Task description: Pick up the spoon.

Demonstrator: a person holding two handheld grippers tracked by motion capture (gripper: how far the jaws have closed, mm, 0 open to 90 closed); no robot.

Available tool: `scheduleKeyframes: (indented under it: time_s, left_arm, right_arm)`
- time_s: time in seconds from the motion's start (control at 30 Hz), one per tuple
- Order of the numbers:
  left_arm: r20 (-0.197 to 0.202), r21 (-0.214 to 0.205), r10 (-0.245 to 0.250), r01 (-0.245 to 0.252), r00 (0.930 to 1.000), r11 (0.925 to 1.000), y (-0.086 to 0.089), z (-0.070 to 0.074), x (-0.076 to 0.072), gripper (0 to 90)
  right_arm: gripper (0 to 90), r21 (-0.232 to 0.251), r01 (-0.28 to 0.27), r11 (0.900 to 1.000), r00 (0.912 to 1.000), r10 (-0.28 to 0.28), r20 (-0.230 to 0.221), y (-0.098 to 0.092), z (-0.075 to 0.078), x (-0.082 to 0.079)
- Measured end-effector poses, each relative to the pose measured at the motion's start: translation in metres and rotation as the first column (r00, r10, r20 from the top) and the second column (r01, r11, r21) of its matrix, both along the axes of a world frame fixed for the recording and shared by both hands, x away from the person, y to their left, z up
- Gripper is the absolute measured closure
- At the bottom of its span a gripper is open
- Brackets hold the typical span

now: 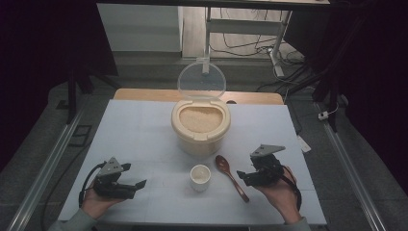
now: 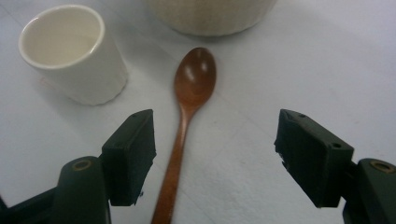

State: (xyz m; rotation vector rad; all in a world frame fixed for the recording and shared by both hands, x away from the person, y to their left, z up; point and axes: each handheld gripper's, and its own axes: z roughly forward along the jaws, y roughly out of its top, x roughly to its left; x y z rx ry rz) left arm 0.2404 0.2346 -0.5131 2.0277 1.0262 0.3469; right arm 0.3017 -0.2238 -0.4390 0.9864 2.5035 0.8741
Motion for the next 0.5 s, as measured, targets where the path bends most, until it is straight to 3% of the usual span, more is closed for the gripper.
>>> scheduleKeyframes:
  time_s: [0.27,0.4,0.5]
  left_arm:
    - [-0.003,0.006,-0.008,0.008,1.0000,1.0000,-0.001,-0.001,0.000,12.0]
    - [-0.003,0.006,-0.007,0.007,1.0000,1.0000,-0.001,-0.001,0.000,12.0]
    - [-0.004,0.007,-0.008,0.008,1.0000,0.9999,-0.001,-0.001,-0.001,12.0]
  right_arm:
    - [29.1,-0.099,-0.023,0.9949,0.9956,0.014,-0.093,0.032,-0.004,0.008]
    - [29.7,-0.103,-0.028,0.9943,0.9913,0.014,-0.131,0.039,-0.013,0.010]
    - [30.2,-0.133,-0.032,0.9906,0.9867,0.010,-0.162,0.041,-0.021,0.012]
